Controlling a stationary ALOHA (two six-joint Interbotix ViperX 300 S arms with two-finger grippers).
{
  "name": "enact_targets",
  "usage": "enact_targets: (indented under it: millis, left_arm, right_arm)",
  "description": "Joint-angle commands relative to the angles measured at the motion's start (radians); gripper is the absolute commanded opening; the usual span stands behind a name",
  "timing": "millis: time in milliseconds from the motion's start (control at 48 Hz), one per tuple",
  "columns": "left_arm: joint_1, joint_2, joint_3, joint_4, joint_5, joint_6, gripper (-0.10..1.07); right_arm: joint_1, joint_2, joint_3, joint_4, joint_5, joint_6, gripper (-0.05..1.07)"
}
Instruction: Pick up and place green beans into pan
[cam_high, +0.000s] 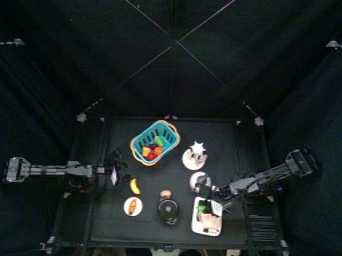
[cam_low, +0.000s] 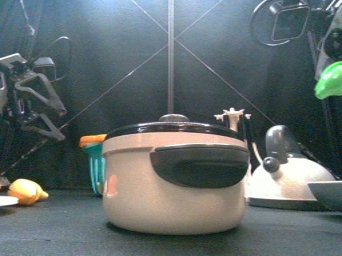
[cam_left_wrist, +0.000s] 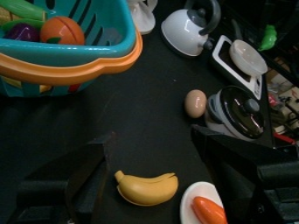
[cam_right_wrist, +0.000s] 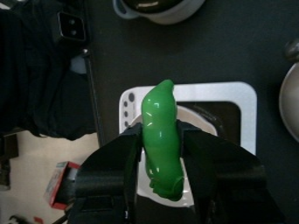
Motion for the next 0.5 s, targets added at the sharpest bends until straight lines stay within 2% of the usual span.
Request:
enact_targets:
  millis: [0,333,479]
  left_arm:
    - [0.0,0.003,-0.017,0.0,-0.008,-0.002,1.01]
    - [0.0,0.003,-0.026,-0.006,-0.008,0.003,1.01]
    - [0.0,0.003,-0.026,-0.005,-0.008,0.003,1.01]
  right_arm:
    - [0.008,-0.005,-0.003,0.031,-0.002,-0.002,0.56]
    - [0.009,0.048,0.017,0.06,-0.009,-0.002,0.56]
    - [0.008,0.063,0.018,0.081,-0.009,-0.002,0.6]
